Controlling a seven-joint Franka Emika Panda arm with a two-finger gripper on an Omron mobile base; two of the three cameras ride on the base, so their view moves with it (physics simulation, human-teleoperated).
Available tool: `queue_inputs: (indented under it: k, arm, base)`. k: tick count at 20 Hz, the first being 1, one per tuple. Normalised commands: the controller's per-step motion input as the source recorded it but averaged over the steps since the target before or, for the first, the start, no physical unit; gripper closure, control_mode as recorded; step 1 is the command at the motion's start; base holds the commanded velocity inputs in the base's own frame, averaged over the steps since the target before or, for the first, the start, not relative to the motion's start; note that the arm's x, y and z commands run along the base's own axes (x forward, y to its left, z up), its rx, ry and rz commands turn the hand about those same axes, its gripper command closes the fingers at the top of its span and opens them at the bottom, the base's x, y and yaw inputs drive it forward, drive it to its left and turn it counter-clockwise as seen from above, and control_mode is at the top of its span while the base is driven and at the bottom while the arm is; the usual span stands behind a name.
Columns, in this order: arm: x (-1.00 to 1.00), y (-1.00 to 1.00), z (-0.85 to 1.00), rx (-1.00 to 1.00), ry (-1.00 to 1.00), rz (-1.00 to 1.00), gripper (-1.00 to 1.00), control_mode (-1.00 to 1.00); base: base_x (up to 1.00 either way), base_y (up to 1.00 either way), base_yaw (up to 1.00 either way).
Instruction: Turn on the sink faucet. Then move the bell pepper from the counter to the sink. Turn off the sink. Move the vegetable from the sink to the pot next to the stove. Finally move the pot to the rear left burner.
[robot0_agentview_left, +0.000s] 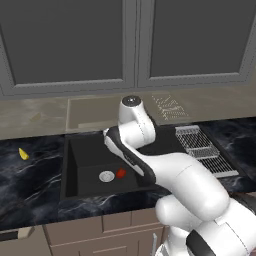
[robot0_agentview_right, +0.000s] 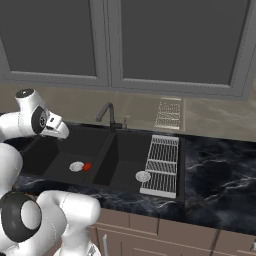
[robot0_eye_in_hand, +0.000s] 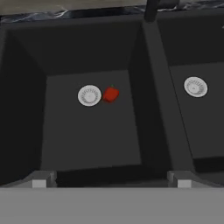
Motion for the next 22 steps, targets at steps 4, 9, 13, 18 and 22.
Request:
queue_inputs:
  k: [4,9,13,18,22]
  arm:
    - [0.03,-0.03,-0.50,-0.01,0.04,-0.08,-1.00,-1.00]
    - [0.28,0.00,-0.42,0.00,0.08,-0.08,-1.00,-1.00]
    - [0.18,-0.09,-0.37,0.00,0.11,-0.07,-1.00,-1.00]
    - [0.08,-0.10,-0.32,0.00,0.11,-0.05,-1.00,-1.00]
    - [0.25,-0.03,-0.36,0.00,0.07,-0.08,-1.00,-1.00]
  base:
    - [0.00,0.00,0.00]
    - [0.00,0.00,0.00]
    - [0.00,0.00,0.00]
    - [0.00,0.00,0.00]
    - [0.00,0.00,0.00]
